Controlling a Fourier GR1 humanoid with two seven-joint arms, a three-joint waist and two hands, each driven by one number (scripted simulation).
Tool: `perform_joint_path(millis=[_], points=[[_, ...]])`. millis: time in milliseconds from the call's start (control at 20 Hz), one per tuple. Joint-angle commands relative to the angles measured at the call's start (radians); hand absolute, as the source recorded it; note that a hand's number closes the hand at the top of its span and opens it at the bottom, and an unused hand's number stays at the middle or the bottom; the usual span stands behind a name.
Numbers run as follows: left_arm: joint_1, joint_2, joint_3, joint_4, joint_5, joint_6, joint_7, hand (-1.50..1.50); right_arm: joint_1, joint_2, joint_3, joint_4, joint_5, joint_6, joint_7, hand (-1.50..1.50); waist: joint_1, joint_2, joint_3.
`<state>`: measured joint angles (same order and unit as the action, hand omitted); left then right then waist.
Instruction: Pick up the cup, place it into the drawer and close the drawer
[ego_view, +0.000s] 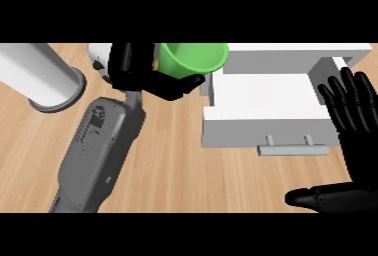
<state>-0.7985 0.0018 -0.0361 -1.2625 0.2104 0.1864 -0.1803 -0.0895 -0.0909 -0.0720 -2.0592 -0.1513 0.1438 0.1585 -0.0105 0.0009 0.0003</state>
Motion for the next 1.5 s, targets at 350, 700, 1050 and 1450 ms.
perform_joint_path(millis=[350, 700, 1050, 1450], points=[[-0.253, -0.002, -0.028, 0.298, 0.025, 0.08, 0.011, 1.5, 0.042, -0.011, -0.024, -0.033, -0.025, 0.015, 0.001, -1.5, -0.014, 0.002, 0.0], [-0.353, -0.002, -0.153, 0.485, 0.135, 0.191, -0.09, 1.5, 0.001, -0.028, -0.043, -0.001, -0.053, 0.03, 0.004, -1.5, -0.026, 0.005, 0.0], [-0.454, -0.002, -0.213, 0.694, 0.243, 0.208, -0.139, 1.5, 0.021, -0.027, -0.032, 0.011, -0.036, 0.048, -0.034, -1.5, -0.048, 0.01, 0.001], [-0.514, -0.002, -0.321, 0.842, 0.324, 0.227, -0.171, 1.5, 0.011, -0.002, 0.007, -0.024, -0.039, 0.032, 0.004, -1.5, -0.081, 0.018, 0.001]])
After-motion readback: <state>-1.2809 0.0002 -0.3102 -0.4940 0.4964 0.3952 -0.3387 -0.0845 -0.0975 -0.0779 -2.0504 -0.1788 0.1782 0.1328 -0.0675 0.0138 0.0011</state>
